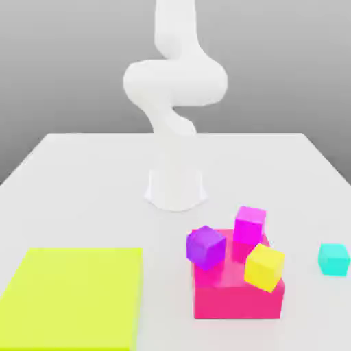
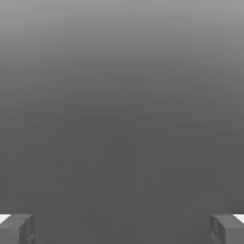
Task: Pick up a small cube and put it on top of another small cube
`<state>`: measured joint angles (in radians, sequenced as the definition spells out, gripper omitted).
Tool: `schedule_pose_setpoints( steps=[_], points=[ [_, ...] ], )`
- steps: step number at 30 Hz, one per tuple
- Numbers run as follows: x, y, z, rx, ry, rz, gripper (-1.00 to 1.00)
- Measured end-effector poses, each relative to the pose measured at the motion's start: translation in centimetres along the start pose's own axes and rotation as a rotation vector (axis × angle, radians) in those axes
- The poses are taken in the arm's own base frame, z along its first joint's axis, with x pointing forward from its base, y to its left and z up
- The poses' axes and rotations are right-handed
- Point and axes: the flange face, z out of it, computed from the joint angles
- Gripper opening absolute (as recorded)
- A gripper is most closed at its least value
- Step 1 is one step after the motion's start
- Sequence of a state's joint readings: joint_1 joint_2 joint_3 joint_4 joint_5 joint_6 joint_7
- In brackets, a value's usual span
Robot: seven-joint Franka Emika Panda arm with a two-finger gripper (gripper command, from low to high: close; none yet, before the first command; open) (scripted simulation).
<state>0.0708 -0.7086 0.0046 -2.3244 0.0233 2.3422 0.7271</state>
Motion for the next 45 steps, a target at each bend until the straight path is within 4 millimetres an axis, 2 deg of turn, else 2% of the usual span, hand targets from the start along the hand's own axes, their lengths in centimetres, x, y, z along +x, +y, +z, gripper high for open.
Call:
schedule_pose_setpoints(
  steps=[3, 6, 10, 13, 16, 20, 24, 25, 29, 30, 36, 39, 42, 45],
  points=[
    [-3.5, -2.3, 6.5, -0.005, -0.119, -0.145, 0.00],
    [-8.1, -4.2, 12.2, -0.010, -0.227, -0.288, 0.00],
    [-15.6, -5.8, 18.7, -0.017, -0.363, -0.486, 0.00],
    [-22.1, -6.1, 22.8, -0.024, -0.458, -0.639, 0.00],
    [-28.9, -5.5, 26.1, -0.033, -0.547, -0.795, 0.00],
    [-39.3, -3.7, 28.7, -0.034, -0.664, -1.039, 0.00],
    [-46.6, 0.5, 31.4, -0.063, -0.757, -1.231, 0.00],
    [-47.7, 1.3, 32.1, -0.066, -0.767, -1.255, 0.00],
    [-50.6, 3.6, 35.4, -0.068, -0.778, -1.277, 0.00],
    [-51.1, 4.2, 36.2, -0.068, -0.778, -1.277, -1.00],
    [-51.4, 4.5, 36.5, -0.069, -0.779, -1.278, -1.00],
    [-50.4, 3.4, 35.0, -0.069, -0.778, -1.279, -1.00],
    [-48.7, 2.0, 32.5, -0.069, -0.778, -1.278, -1.00],
    [-43.9, 2.0, 31.5, -0.085, -0.773, -1.245, -1.00]
  ],
)
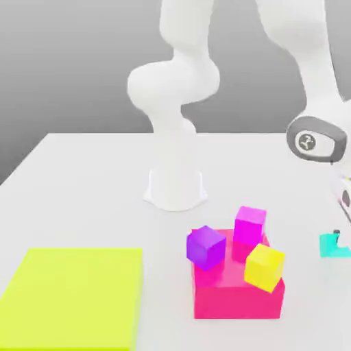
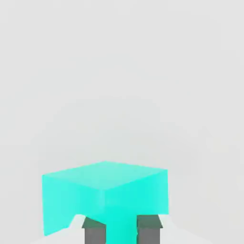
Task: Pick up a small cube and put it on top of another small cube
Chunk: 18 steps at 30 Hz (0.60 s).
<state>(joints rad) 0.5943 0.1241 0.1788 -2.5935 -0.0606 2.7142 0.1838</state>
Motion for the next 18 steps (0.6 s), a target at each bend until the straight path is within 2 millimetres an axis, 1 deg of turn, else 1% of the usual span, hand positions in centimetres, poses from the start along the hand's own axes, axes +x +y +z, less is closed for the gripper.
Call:
schedule_pose_setpoints(
  steps=[1, 2, 4, 7, 9, 14, 15, 16, 18],
  points=[
    [-0.1, 2.0, -1.0, -0.001, 0.000, 0.023, -1.00],
    [-0.3, 4.5, -1.9, -0.002, 0.000, 0.059, -1.00],
    [-1.2, 8.2, -3.7, -0.002, 0.000, 0.100, -1.00],
    [-3.1, 12.2, -6.2, -0.001, -0.001, 0.132, -1.00],
    [-4.7, 15.0, -7.7, -0.001, -0.001, 0.162, -1.00],
    [-10.0, 21.3, -10.9, 0.004, -0.001, 0.250, -1.00],
    [-10.9, 22.2, -11.0, 0.005, -0.001, 0.263, -1.00],
    [-11.3, 22.6, -10.4, 0.006, -0.001, 0.269, -1.00],
    [-11.5, 22.9, -8.5, 0.007, -0.001, 0.274, -1.00]
  ],
)
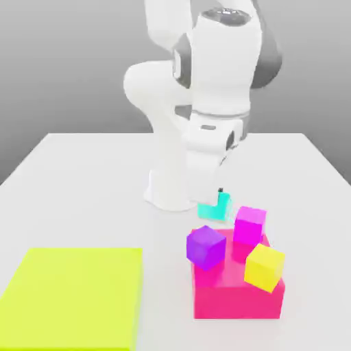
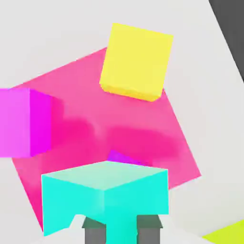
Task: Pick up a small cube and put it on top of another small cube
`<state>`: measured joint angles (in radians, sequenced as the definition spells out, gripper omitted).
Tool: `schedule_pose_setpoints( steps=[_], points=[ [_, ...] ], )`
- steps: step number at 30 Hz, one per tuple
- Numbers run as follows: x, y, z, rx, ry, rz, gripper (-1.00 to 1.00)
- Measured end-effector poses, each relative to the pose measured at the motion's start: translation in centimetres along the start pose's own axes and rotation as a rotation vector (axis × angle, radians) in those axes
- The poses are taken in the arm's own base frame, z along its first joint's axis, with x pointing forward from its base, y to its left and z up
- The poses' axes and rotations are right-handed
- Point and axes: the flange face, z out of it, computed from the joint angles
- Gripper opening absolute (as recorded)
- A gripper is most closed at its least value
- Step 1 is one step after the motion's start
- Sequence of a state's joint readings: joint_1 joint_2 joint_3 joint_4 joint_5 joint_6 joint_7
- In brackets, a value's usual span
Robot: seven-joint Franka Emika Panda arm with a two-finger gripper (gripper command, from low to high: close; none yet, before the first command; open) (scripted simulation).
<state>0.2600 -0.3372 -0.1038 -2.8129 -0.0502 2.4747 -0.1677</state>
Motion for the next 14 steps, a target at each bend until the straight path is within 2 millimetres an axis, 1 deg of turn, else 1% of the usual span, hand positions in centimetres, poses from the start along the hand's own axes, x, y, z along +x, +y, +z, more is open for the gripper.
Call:
schedule_pose_setpoints(
  steps=[2, 3, 8, 9, 11, 14],
  points=[
    [-0.1, 0.1, 2.3, -0.001, 0.000, 0.002, -1.00],
    [-0.2, 0.1, 3.0, -0.002, 0.000, 0.002, 1.00],
    [-0.2, 0.1, 3.0, -0.002, 0.000, 0.002, 1.00],
    [-0.2, 0.2, 3.4, -0.003, 0.001, 0.002, 1.00],
    [-0.1, 0.1, 2.2, -0.002, 0.001, 0.002, 1.00],
    [-0.1, 0.1, -1.0, -0.002, 0.001, 0.001, 1.00]
  ],
)
